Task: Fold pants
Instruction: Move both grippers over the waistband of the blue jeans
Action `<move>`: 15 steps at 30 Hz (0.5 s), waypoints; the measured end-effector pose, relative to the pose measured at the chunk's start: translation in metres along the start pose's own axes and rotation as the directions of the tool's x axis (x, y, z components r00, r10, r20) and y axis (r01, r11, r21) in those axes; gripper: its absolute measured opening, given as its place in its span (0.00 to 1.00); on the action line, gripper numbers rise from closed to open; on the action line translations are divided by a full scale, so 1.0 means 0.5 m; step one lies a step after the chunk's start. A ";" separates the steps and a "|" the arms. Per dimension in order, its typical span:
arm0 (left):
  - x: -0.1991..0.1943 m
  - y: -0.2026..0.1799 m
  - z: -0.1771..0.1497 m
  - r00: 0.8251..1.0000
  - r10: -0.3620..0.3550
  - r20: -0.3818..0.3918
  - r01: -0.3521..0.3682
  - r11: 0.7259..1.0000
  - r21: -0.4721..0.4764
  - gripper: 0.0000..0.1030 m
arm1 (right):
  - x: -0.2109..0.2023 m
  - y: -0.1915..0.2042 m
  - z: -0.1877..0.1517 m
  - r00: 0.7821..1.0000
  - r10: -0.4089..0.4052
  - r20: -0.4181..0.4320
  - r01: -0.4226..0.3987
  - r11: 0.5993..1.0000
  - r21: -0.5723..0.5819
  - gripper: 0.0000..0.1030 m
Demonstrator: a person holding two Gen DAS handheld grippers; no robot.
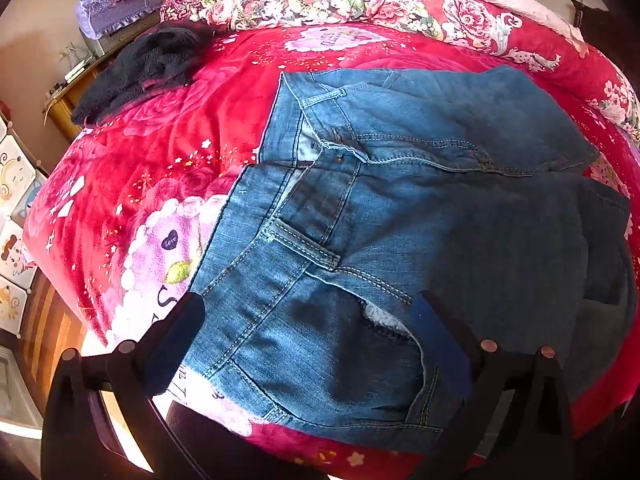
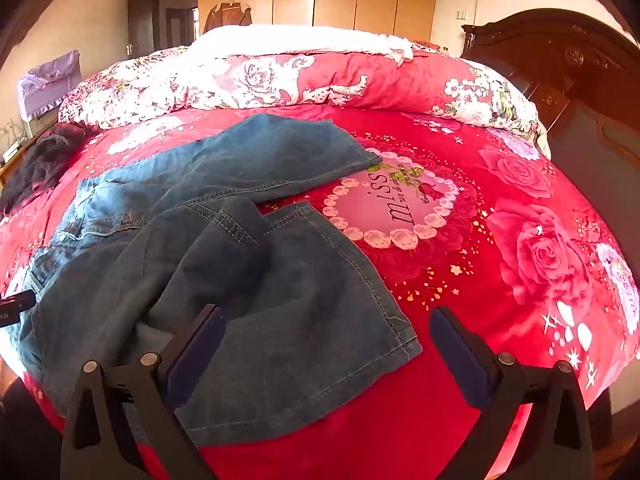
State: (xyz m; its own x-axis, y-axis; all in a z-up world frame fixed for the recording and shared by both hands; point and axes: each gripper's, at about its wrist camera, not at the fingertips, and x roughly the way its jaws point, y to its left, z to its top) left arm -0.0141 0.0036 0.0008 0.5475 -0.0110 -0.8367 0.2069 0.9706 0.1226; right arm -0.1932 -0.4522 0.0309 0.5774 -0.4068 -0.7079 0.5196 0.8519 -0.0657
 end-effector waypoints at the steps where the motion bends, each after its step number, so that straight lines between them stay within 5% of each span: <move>1: 0.006 -0.003 -0.005 1.000 -0.003 -0.001 0.003 1.000 -0.010 1.00 | 0.006 -0.001 0.001 1.000 -0.001 -0.010 0.001 1.000 0.005 0.99; 3: 0.010 0.011 0.002 0.999 -0.042 -0.022 0.041 0.998 -0.043 1.00 | 0.022 -0.003 0.005 0.999 -0.008 -0.031 0.008 1.000 0.018 0.99; 6: 0.020 0.028 -0.008 0.998 -0.058 -0.029 0.057 0.997 -0.044 1.00 | -0.010 0.009 -0.029 0.998 -0.031 0.049 0.031 1.000 -0.005 0.99; 15: 0.010 0.014 -0.014 0.997 -0.079 -0.024 0.078 0.997 -0.023 1.00 | -0.006 -0.008 -0.052 0.999 -0.042 0.017 0.042 0.999 0.029 0.99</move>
State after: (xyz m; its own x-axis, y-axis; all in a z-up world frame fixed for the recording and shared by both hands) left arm -0.0156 0.0118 -0.0062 0.5103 -0.0816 -0.8561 0.2302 0.9721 0.0445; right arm -0.2136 -0.4459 0.0148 0.5657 -0.4478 -0.6924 0.5610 0.8244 -0.0749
